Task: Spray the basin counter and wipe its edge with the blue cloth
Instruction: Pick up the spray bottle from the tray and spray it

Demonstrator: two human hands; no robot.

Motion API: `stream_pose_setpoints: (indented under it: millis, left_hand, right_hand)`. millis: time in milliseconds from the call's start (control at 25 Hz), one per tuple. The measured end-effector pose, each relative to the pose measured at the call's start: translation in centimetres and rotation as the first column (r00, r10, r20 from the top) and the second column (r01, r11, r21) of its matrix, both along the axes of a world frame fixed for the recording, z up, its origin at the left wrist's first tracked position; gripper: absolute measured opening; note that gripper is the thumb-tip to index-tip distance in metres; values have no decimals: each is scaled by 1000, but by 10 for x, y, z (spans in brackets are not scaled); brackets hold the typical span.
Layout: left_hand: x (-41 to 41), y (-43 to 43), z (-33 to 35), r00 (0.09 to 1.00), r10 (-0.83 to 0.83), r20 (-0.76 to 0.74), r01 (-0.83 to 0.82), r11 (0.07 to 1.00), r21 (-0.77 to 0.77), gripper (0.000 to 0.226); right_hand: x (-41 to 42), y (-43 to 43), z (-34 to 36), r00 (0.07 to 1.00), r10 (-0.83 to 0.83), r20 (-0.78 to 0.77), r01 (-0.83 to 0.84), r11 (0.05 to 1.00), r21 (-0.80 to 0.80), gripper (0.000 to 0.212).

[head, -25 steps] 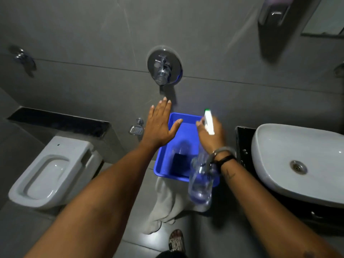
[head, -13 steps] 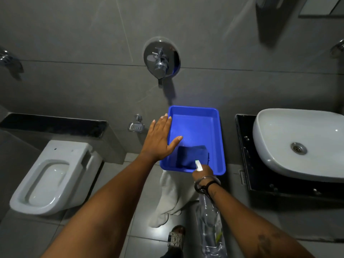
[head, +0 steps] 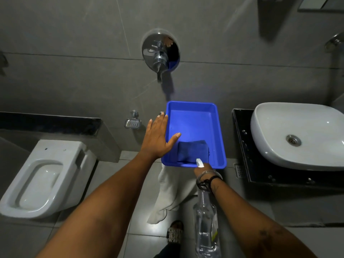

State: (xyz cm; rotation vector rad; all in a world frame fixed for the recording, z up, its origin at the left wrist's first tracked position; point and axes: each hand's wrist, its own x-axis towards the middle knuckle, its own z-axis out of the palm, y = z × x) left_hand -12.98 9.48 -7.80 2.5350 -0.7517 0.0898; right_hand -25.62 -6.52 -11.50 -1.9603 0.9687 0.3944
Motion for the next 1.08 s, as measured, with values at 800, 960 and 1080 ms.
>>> stream_pose_setpoints:
  millis: [800, 960, 1080]
  left_hand:
    - [-12, -2, 24, 999, -2, 53, 1, 1000, 12, 89]
    - [-16, -4, 27, 998, -23, 66, 22, 1000, 20, 87]
    - [-16, -2, 26, 998, -16, 64, 14, 1000, 28, 88]
  right_hand:
    - [15, -9, 49, 971, 171, -167, -189, 977, -99, 38]
    - [5, -10, 23, 982, 92, -167, -92, 996, 10, 45]
    - [-4, -12, 24, 991, 38, -132, -40, 999, -15, 45]
